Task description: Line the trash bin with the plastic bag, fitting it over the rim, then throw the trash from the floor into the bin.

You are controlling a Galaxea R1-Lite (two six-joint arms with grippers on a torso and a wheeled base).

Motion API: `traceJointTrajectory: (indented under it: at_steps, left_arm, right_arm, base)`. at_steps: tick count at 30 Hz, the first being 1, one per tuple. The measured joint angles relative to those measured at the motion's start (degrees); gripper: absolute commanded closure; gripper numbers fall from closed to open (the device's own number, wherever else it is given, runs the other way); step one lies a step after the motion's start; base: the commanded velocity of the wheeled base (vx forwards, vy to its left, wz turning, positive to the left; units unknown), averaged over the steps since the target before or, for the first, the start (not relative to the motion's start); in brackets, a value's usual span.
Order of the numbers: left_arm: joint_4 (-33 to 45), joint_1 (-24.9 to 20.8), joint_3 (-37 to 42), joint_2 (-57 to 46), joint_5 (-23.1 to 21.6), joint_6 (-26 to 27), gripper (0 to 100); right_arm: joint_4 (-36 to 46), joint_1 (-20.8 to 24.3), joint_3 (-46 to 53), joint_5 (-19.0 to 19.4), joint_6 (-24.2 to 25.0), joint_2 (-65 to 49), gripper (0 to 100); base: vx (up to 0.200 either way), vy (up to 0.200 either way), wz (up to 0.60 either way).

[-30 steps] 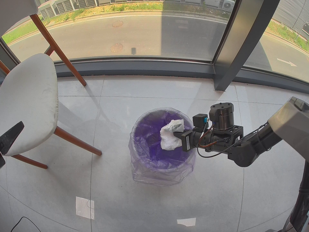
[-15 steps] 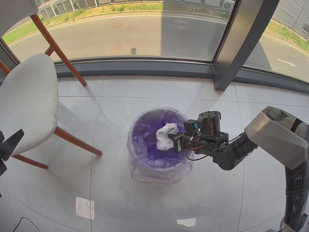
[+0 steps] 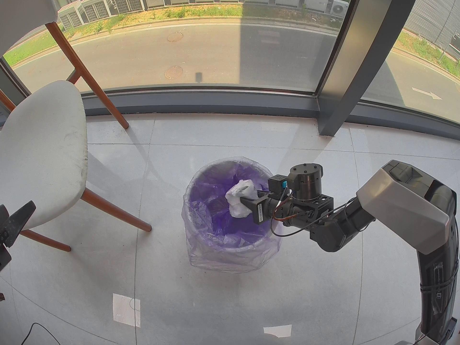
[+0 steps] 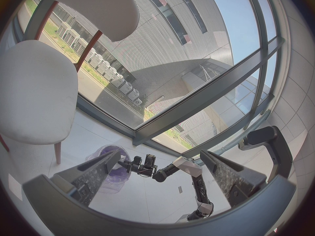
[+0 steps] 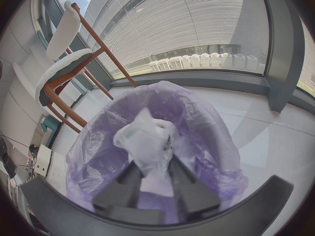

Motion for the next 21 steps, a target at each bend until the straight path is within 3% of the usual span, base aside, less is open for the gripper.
traceJointTrajectory:
  at_steps: [11, 21]
  left_arm:
    - [0.41, -0.05, -0.06, -1.13, -0.35, -0.09, 0]
    - [0.39, -0.18, -0.16, -1.41, -0.9, -0.22, 0]
  right_arm:
    - [-2.49, 1.08, 1.04, 0.07, 0.22, -1.49, 0]
    - [-2.28, 1.02, 6.28, 0.27, 0.29, -11.58, 0]
  base:
    - [0.0, 0.0, 0.0]
    - [0.0, 0.0, 0.0]
